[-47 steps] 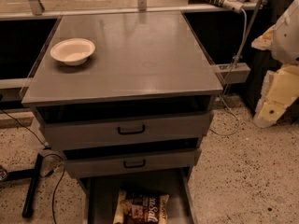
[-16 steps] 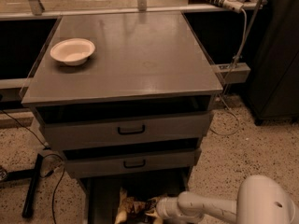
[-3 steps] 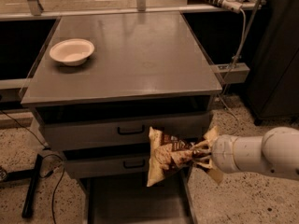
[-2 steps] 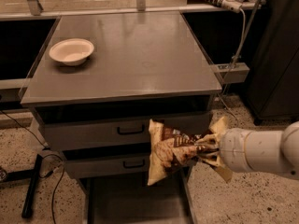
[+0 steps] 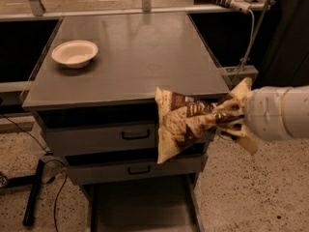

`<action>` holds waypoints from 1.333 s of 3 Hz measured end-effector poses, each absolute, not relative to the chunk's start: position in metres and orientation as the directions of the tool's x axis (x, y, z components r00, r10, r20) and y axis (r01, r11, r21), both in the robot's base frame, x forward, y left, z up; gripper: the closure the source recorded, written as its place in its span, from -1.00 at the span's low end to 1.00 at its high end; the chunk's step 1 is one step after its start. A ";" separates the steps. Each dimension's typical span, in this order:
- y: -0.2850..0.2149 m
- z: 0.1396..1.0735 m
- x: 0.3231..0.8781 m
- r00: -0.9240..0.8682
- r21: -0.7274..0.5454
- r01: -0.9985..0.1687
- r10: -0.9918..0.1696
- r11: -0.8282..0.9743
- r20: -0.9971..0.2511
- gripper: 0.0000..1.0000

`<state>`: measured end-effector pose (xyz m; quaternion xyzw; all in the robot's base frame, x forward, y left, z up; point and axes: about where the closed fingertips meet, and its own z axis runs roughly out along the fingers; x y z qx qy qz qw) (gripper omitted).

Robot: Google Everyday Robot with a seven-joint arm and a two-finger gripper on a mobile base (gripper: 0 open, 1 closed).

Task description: Pick brown chip bag from bottom drawer and place on counter

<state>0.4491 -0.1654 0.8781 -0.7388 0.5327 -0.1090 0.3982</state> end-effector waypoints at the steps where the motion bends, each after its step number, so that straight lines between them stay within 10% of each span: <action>1: -0.181 0.912 0.493 0.429 -0.735 -0.675 -0.847 -0.070 -0.313 1.00; 4: -0.179 0.917 0.526 0.420 -0.746 -0.662 -0.858 -0.065 -0.297 1.00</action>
Offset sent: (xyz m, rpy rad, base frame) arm 0.0299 -0.0111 0.0237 0.0503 -0.0173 0.0094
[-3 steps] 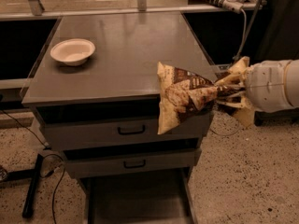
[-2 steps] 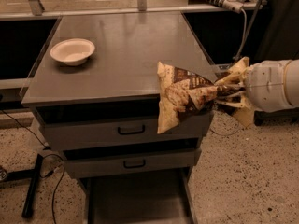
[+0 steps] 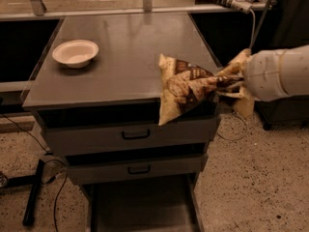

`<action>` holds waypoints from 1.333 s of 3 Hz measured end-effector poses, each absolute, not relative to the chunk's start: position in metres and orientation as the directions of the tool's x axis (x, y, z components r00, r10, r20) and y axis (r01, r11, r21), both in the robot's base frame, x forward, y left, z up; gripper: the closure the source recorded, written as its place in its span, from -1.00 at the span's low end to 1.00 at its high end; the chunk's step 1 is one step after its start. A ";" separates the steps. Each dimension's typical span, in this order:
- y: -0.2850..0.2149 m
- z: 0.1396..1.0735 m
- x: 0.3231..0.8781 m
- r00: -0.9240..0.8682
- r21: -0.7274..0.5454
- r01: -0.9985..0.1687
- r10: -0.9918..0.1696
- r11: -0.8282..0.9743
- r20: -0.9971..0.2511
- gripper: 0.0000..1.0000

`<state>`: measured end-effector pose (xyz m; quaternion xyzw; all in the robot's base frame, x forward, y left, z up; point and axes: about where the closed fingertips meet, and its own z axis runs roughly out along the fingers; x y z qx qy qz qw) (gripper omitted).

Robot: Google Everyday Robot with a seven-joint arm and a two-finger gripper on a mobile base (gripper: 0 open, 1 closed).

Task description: Pick brown chip bag from bottom drawer and place on counter

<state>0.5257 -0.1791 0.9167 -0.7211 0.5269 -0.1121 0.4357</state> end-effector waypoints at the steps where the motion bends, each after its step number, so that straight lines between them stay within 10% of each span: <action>1: -0.170 0.918 0.574 0.436 -0.737 -0.672 -0.846 -0.077 -0.309 1.00; 4: -0.143 0.893 0.701 0.286 -0.625 -0.773 -0.818 0.112 -0.500 1.00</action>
Offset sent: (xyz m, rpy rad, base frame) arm 0.1626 0.0294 0.0045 0.0860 0.0811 0.1051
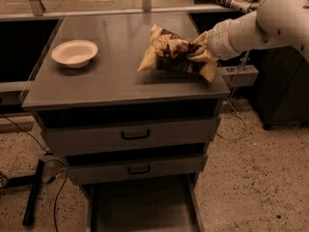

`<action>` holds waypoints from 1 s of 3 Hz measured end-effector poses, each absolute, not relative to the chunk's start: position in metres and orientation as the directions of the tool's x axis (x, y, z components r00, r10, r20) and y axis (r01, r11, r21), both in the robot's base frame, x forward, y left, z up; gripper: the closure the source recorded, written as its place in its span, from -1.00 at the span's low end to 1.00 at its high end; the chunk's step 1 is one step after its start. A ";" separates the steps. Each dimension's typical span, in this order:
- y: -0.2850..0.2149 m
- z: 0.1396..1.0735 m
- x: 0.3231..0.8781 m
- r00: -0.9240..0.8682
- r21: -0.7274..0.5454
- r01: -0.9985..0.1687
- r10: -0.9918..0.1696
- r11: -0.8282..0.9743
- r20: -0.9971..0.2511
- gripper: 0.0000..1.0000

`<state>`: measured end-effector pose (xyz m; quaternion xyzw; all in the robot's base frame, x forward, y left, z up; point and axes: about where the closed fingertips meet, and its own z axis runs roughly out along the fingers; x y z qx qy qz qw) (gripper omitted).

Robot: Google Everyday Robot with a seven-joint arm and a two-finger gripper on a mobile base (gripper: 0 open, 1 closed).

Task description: Pick brown chip bag from bottom drawer and place on counter

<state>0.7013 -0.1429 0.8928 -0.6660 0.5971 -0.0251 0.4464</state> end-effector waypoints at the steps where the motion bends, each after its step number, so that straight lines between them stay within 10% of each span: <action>1: -0.127 0.884 0.719 0.253 -0.586 -0.797 -0.803 0.143 -0.540 1.00; 3: -0.113 0.878 0.728 0.246 -0.563 -0.813 -0.788 0.149 -0.564 0.65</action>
Offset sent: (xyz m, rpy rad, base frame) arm 0.0629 0.0811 -0.0427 0.1528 0.1685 0.0250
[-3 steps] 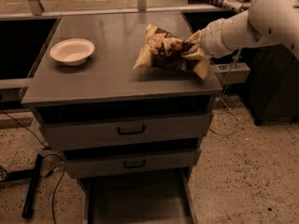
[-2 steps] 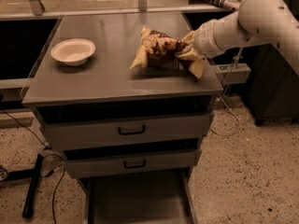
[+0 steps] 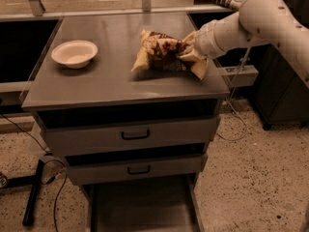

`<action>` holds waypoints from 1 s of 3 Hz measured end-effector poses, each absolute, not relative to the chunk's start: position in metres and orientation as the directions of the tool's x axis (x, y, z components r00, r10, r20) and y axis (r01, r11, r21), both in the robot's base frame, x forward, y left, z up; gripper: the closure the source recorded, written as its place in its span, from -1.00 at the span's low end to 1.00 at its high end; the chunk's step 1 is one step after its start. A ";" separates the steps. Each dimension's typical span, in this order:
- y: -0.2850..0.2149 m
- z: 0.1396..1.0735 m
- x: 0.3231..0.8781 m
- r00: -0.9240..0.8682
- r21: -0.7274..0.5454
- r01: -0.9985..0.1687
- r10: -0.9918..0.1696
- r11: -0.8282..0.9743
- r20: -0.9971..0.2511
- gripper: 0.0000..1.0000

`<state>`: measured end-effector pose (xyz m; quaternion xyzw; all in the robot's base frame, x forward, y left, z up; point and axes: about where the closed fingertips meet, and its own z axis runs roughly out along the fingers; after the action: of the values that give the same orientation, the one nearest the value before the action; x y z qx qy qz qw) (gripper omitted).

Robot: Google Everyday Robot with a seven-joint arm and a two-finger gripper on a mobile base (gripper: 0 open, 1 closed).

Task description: Pick brown chip bag from bottom drawer and place on counter

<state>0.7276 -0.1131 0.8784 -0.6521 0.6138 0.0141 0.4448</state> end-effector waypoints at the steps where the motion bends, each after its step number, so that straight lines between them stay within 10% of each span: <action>1: -0.113 0.878 0.728 0.246 -0.563 -0.813 -0.788 0.149 -0.564 0.17; 3: -0.113 0.878 0.728 0.246 -0.563 -0.813 -0.788 0.149 -0.564 -0.75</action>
Offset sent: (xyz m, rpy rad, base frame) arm 0.0000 0.0000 0.0000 0.0000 0.0000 0.0001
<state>0.7276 -0.1130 0.8783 -0.6522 0.6138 0.0142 0.4447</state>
